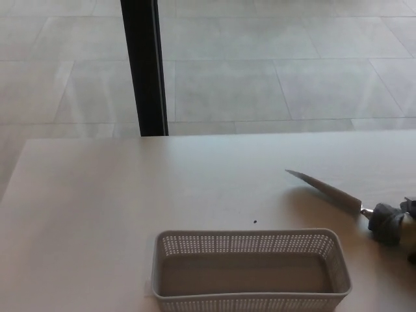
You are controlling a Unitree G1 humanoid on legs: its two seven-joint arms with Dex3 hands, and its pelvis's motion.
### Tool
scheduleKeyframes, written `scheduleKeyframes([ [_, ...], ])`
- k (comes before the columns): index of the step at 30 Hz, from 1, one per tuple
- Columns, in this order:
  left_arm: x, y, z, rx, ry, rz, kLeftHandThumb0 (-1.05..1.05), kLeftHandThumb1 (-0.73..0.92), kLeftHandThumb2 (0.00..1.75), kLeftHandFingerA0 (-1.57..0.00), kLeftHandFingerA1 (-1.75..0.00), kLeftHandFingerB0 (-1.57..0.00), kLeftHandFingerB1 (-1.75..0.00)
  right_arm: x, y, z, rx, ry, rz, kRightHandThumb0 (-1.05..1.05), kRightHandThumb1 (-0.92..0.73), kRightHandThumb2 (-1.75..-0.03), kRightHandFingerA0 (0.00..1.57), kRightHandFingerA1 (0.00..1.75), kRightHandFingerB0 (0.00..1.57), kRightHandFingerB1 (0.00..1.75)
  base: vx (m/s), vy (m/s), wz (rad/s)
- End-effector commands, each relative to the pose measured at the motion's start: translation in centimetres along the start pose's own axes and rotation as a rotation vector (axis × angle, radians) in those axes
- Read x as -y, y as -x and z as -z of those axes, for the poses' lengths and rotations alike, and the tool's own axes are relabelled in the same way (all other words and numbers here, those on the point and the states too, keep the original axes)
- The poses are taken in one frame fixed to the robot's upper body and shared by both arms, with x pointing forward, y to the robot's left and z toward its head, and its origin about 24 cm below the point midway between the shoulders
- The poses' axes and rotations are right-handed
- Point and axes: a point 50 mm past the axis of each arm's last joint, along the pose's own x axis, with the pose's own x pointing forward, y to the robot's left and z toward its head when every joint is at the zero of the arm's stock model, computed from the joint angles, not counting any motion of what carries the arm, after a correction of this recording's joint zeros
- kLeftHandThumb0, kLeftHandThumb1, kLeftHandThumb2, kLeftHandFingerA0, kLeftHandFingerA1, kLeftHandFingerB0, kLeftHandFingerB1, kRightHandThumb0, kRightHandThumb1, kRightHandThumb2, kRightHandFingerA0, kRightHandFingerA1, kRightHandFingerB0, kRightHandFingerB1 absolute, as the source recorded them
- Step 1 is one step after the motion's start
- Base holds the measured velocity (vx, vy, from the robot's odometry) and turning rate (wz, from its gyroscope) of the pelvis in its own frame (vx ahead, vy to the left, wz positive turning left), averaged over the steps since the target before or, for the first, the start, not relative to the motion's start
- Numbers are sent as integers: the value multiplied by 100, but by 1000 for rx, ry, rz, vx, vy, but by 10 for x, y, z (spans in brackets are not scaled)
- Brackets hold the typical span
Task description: A garden tool is kept on the righthand side and a container is kept on the lefthand side on a desk infront of the robot. the robot uses its right hand to pick up the garden tool and makes a scooping motion inside the container
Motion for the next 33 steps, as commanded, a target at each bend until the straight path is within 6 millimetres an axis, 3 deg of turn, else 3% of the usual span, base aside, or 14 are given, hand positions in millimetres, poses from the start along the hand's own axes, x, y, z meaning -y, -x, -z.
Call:
scheduleKeyframes([
  [1,-6,1,-1,2,11,-9,-52,69,60,-62,-67,-54,-51,-43,8,3,-55,98,-127,-32,-69,-62,77,138,67,53,0,0,0],
  [9,-4,0,1,-13,12,-11,-49,68,60,-61,-64,-54,-50,-50,17,11,-3,67,62,-34,-73,-65,72,159,69,59,0,0,0],
  [13,-5,1,2,-7,10,-5,-49,69,61,-62,-65,-53,-50,-51,21,11,37,31,141,-35,-79,-68,78,163,75,98,0,0,0],
  [14,-5,1,1,-4,-3,-7,-49,69,61,-61,-64,-52,-50,-49,22,12,59,22,192,-32,-78,-69,83,168,74,125,0,0,0],
  [16,-5,1,1,-5,-7,-8,-49,69,61,-61,-64,-52,-50,-48,24,12,76,8,229,-32,-78,-69,83,168,74,125,0,0,0],
  [17,-6,1,1,5,-27,-13,-48,70,61,-64,-65,-53,-52,-42,25,16,77,-19,270,-29,-67,-81,80,175,65,157,0,0,0],
  [18,-5,1,0,5,-23,-4,-47,72,61,-60,-66,-51,-52,-38,26,19,73,-56,309,-28,-66,-83,82,172,67,147,0,0,0],
  [19,-5,1,1,-2,2,-9,-48,70,61,-61,-63,-52,-51,-29,26,25,40,-147,363,-27,-65,-78,86,169,78,109,0,0,0],
  [20,-5,1,1,-2,-6,-9,-49,71,61,-60,-63,-52,-50,-19,25,30,18,-228,409,-25,-63,-86,83,173,65,144,0,0,0],
  [23,-7,1,4,-16,3,-5,-49,69,61,-60,-64,-53,-51,8,27,47,-28,-344,561,-25,-63,-87,83,175,61,159,0,0,0],
  [26,-7,1,4,-11,23,-4,-48,68,60,-59,-65,-52,-52,27,30,56,-6,-405,651,-22,-62,-82,84,175,63,158,0,0,0],
  [27,-8,2,3,-6,15,-9,-49,68,60,-60,-65,-53,-52,33,31,57,1,-413,675,-12,-60,-80,102,171,65,144,0,0,0],
  [28,-9,2,2,-1,10,-11,-49,69,60,-60,-66,-52,-52,39,32,58,10,-405,701,-17,-61,-76,83,175,69,151,0,0,0],
  [33,-10,2,0,-6,3,-11,-49,69,60,-60,-66,-53,-51,61,42,64,81,-391,800,-19,-59,-88,89,175,72,149,0,0,0],
])
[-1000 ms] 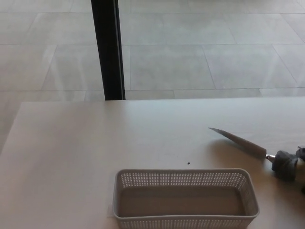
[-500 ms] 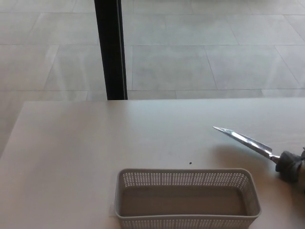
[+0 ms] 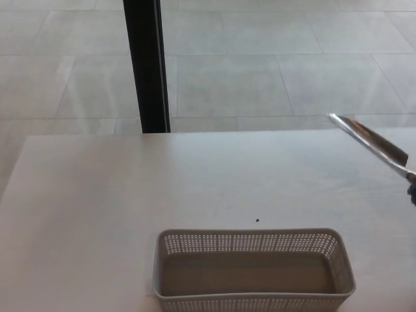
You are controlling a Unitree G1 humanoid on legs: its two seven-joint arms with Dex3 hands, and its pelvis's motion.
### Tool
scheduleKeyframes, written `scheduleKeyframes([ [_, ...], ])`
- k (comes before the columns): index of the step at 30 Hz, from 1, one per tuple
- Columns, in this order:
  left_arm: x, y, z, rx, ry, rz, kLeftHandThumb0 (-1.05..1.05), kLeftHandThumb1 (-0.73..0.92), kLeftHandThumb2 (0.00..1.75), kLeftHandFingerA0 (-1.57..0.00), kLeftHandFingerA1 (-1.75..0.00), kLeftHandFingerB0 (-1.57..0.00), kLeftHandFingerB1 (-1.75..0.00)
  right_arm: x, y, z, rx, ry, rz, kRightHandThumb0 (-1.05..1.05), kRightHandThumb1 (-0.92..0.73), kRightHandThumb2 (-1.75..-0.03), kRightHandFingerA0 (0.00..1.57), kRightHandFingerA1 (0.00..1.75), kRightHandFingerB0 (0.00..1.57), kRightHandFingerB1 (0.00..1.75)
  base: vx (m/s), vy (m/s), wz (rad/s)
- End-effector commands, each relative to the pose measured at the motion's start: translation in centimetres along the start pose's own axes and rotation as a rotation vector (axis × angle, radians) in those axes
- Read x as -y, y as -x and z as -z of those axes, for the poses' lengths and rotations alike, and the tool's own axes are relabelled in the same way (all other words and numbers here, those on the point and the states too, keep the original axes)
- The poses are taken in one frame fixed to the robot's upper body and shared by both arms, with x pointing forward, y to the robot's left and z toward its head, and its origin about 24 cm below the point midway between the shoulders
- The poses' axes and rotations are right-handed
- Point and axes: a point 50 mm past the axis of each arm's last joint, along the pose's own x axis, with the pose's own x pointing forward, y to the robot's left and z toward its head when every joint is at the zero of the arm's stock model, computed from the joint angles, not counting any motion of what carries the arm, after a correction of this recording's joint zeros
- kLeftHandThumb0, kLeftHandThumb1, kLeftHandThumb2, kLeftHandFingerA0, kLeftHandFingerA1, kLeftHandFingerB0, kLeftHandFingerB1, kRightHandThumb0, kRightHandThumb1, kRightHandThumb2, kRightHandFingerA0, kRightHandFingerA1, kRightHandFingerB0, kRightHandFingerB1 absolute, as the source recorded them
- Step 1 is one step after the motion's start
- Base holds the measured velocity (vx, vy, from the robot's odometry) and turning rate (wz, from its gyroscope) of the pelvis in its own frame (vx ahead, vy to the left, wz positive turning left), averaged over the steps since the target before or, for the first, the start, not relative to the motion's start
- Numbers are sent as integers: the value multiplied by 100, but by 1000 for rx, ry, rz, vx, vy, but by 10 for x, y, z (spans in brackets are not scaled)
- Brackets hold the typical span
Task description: A garden tool is kept on the righthand side and a container is kept on the lefthand side on a desk infront of the robot. the robot uses its right hand to pick up the garden tool and makes a scooping motion inside the container
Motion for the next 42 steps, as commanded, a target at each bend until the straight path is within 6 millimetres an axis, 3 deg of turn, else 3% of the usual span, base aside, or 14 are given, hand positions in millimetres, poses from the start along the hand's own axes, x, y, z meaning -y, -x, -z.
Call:
scheduleKeyframes([
  [1,-10,2,1,-8,2,-18,-49,69,60,-60,-66,-53,-51,38,-10,-2,105,-74,187,-19,-59,-88,89,175,72,149,0,0,0],
  [2,-11,2,2,-10,2,-19,-49,69,60,-60,-66,-53,-51,37,-9,-3,107,-76,184,-19,-59,-88,89,175,72,149,0,0,0],
  [3,-11,2,4,-19,28,-24,-48,68,60,-58,-69,-52,-52,43,-10,-4,145,-53,208,-25,-51,-103,120,137,91,120,0,0,0],
  [4,-12,2,4,-17,-33,-35,-51,69,61,-62,-66,-55,-51,50,-10,-6,185,-37,236,-17,-59,-95,90,175,73,149,0,0,0],
  [5,-12,2,5,-17,-40,-36,-51,69,61,-62,-66,-55,-51,50,-10,-6,190,-36,238,-17,-59,-95,90,175,73,149,0,0,0],
  [6,-13,3,4,-11,-40,-20,-49,72,62,-57,-67,-50,-52,53,-9,-8,218,-29,256,-23,-51,-106,122,139,90,119,0,0,0],
  [7,-13,3,4,-10,-42,-21,-49,72,61,-58,-67,-52,-52,54,-9,-9,230,-28,258,-17,-59,-97,90,175,73,146,0,0,0],
  [8,-14,3,3,-9,-48,-25,-49,72,61,-59,-66,-52,-52,57,-9,-12,259,-24,261,-18,-56,-99,91,175,73,148,0,0,0],
  [9,-14,3,2,-6,-32,-26,-48,71,61,-62,-68,-53,-53,63,-7,-16,338,8,268,-25,-45,-107,119,136,91,119,0,0,0],
  [10,-14,3,2,-5,-26,-26,-48,71,61,-61,-67,-53,-53,65,-6,-18,378,24,273,-18,-45,-107,92,175,72,152,0,0,0],
  [13,-15,2,0,-4,-31,-27,-48,71,61,-60,-66,-52,-52,65,-3,-21,442,70,278,-20,-47,-108,91,175,71,152,0,0,0],
  [22,-17,3,4,-24,-38,-30,-49,70,61,-63,-65,-54,-51,69,17,-26,730,316,262,-31,-58,-61,87,173,70,156,0,0,0],
  [31,-18,4,6,-22,-10,-32,-49,69,60,-57,-65,-51,-51,72,20,-22,819,364,235,-21,-49,-82,89,171,73,155,0,0,0],
  [42,-20,4,3,-15,-15,-32,-51,68,60,-63,-67,-54,-52,84,19,-20,898,451,281,-24,-51,-87,89,168,75,146,0,0,0],
])
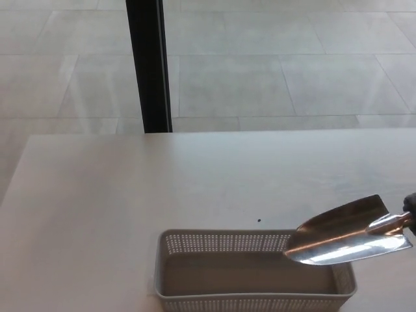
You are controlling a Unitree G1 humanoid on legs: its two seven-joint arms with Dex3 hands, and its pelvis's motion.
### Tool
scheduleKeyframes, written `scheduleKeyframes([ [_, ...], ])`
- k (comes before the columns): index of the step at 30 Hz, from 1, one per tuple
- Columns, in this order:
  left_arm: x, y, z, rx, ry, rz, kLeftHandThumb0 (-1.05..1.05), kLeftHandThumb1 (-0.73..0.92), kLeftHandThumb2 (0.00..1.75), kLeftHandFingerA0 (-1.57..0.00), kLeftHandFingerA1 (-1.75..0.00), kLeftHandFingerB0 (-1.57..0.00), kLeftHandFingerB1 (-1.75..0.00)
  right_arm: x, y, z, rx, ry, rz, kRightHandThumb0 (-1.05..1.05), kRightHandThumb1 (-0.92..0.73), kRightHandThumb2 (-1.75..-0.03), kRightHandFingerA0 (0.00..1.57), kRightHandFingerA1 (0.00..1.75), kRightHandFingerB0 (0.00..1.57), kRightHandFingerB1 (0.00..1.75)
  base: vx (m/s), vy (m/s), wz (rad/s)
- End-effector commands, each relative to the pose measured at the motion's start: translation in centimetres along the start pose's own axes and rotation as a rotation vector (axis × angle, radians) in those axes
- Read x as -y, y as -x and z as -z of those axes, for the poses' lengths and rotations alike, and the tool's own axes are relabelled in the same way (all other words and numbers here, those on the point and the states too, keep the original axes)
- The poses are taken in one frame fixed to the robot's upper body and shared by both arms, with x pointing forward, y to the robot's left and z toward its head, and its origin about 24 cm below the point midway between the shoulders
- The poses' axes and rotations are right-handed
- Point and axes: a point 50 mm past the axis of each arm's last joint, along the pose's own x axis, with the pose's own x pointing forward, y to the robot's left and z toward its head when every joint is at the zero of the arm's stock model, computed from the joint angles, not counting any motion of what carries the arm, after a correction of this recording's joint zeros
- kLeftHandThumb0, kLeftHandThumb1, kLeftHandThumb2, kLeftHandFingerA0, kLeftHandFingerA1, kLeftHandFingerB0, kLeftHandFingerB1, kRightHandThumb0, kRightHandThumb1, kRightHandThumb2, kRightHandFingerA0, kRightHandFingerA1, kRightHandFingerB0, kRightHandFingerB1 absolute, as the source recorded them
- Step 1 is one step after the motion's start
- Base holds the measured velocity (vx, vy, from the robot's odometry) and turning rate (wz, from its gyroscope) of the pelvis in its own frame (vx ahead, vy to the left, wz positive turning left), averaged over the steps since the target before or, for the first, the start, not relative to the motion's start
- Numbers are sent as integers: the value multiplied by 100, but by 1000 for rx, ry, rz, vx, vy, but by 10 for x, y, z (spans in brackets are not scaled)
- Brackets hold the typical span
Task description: A garden tool is kept on the righthand side and a container is kept on the lefthand side on a desk infront of the robot. the robot uses its right hand to pick up the garden tool and makes a scooping motion inside the container
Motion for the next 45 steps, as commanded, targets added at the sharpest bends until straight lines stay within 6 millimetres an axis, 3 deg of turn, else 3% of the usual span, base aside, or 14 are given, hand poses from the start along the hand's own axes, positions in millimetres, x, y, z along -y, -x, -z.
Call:
scheduleKeyframes([
  [1,-15,2,1,-13,-34,-42,-51,69,61,-66,-65,-56,-51,20,-1,10,127,112,79,-24,-51,-87,90,168,76,144,0,0,0],
  [14,-17,3,1,0,2,-21,-50,70,61,-60,-68,-53,-53,33,-16,6,112,185,-89,-28,-58,-61,85,167,88,111,0,0,0],
  [19,-15,2,1,-7,10,-26,-50,68,60,-58,-63,-53,-50,37,-25,3,67,246,-230,-39,-62,-58,92,157,97,63,0,0,0],
  [22,-16,3,1,-11,14,-18,-53,67,60,-55,-61,-51,-49,37,-29,2,38,256,-254,-37,-59,-57,94,160,98,71,0,0,0],
  [23,-17,3,0,-9,13,-17,-52,68,60,-59,-63,-52,-49,36,-30,2,16,262,-284,-37,-65,-61,87,175,79,123,0,0,0],
  [24,-16,3,0,-4,11,-15,-52,68,60,-59,-66,-52,-50,34,-30,2,-26,266,-346,-46,-48,-90,117,138,84,117,0,0,0],
  [27,-15,3,0,4,-25,-11,-52,69,61,-59,-66,-54,-52,33,-29,2,-75,244,-412,-42,-45,-90,117,136,92,121,0,0,0],
  [28,-15,3,1,2,-10,-11,-51,68,60,-58,-64,-53,-51,31,-28,3,-95,257,-441,-35,-67,-66,86,175,76,145,0,0,0],
  [36,-16,3,1,5,-2,-11,-52,69,60,-59,-65,-53,-51,27,-25,5,-165,310,-555,-36,-67,-73,88,175,76,138,0,0,0],
  [37,-16,3,1,6,-2,-13,-52,69,61,-59,-66,-53,-52,28,-26,4,-167,313,-559,-46,-53,-99,115,134,88,116,0,0,0],
  [38,-16,3,1,2,-5,-15,-52,70,61,-58,-65,-52,-51,29,-26,3,-167,317,-554,-37,-66,-77,90,175,75,147,0,0,0],
  [42,-15,3,-1,1,6,-9,-52,68,61,-58,-63,-52,-50,35,-29,-1,-203,309,-597,-40,-75,-71,89,175,78,125,0,0,0],
  [43,-16,3,-1,-4,1,-11,-52,68,61,-57,-62,-52,-50,36,-30,-3,-223,305,-626,-44,-60,-105,116,133,82,104,0,0,0],
  [45,-15,3,0,-6,10,-13,-52,67,60,-58,-62,-53,-50,37,-30,-8,-231,292,-640,-43,-59,-105,116,132,82,100,0,0,0],
])
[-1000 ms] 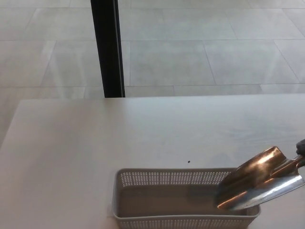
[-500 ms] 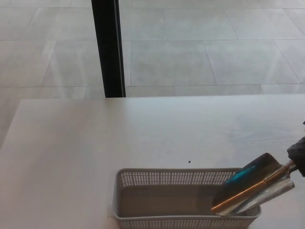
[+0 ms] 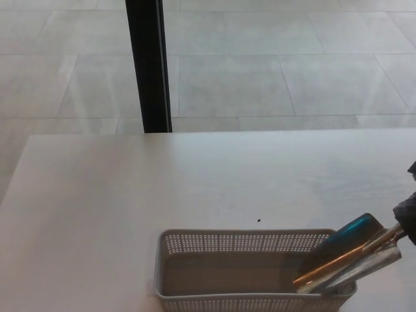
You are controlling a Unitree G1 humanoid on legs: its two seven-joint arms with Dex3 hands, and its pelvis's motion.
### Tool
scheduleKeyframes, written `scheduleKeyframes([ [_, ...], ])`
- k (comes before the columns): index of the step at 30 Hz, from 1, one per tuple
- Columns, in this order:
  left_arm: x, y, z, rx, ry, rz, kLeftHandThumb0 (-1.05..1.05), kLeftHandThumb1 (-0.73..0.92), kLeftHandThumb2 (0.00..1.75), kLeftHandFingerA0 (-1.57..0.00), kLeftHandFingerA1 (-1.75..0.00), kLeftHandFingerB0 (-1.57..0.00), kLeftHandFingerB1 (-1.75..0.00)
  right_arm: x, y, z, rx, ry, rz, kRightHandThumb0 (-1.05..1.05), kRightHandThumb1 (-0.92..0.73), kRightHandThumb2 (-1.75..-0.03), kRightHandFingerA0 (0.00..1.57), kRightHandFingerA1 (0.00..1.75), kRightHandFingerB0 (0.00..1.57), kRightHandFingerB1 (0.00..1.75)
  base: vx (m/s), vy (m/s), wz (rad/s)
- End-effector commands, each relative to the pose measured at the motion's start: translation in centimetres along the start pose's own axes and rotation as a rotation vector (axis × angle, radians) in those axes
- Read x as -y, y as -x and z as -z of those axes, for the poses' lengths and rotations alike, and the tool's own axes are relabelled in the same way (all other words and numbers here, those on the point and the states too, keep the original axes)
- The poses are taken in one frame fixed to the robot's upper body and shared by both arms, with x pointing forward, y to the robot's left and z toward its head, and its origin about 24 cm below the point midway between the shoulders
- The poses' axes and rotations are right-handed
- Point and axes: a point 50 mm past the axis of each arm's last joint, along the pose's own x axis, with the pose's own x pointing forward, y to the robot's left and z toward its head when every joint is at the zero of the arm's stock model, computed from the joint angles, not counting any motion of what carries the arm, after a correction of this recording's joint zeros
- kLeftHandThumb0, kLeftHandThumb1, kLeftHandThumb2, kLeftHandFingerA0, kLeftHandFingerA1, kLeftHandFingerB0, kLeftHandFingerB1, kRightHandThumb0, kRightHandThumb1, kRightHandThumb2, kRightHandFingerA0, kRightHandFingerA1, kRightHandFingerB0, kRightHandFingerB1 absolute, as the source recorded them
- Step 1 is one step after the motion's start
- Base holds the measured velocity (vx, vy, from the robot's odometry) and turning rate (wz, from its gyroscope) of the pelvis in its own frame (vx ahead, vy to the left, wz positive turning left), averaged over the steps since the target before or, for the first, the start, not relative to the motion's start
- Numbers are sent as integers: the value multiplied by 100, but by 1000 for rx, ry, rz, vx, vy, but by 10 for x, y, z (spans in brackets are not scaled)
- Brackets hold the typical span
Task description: A garden tool is kept on the righthand side and a container is kept on the lefthand side on a desk infront of the robot. the robot uses its right hand to pick up the garden tool and makes a scooping motion inside the container
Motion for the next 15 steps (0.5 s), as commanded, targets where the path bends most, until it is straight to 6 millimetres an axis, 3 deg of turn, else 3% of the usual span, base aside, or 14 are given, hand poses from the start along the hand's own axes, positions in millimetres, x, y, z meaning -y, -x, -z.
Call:
scheduleKeyframes([
  [1,-7,2,4,-16,12,0,-52,67,60,-58,-62,-53,-50,1,8,14,-313,-19,-437,-43,-59,-105,116,132,82,100,0,0,0],
  [2,-7,2,4,-13,7,2,-52,68,60,-58,-62,-54,-50,1,7,12,-307,-23,-457,-42,-75,-64,88,175,79,115,0,0,0],
  [3,-7,2,3,-5,-12,1,-52,68,60,-59,-64,-54,-51,5,5,7,-306,-15,-457,-44,-74,-62,88,175,78,120,0,0,0],
  [4,-7,2,4,-5,-17,3,-52,69,60,-59,-64,-54,-51,8,4,5,-314,-34,-465,-44,-74,-67,88,175,79,107,0,0,0],
  [6,-7,2,4,-7,0,3,-51,68,60,-60,-64,-54,-51,14,0,0,-317,-21,-473,-45,-77,-68,88,175,81,100,0,0,0],
  [7,-8,2,3,-3,15,5,-51,68,60,-59,-62,-55,-50,16,-1,-2,-318,-33,-452,-43,-76,-70,89,173,80,81,0,0,0],
  [8,-7,2,2,0,5,6,-52,69,61,-58,-62,-54,-49,18,-2,-4,-323,-32,-445,-44,-75,-70,89,171,81,79,0,0,0],
  [10,-7,2,1,3,-7,7,-52,69,61,-60,-64,-53,-51,22,-5,-9,-333,-14,-451,-45,-76,-68,90,175,83,83,0,0,0],
  [11,-6,1,1,0,11,7,-51,67,60,-60,-67,-54,-52,25,-6,-12,-329,3,-436,-45,-74,-71,92,174,82,99,0,0,0],
  [14,-7,2,2,-6,15,8,-51,67,60,-60,-66,-54,-52,27,-8,-17,-321,21,-434,-44,-75,-71,92,175,81,98,0,0,0],
  [15,-6,2,4,-9,7,7,-51,68,60,-59,-62,-54,-50,29,-11,-23,-318,-2,-459,-46,-60,-105,118,134,81,98,0,0,0],
])
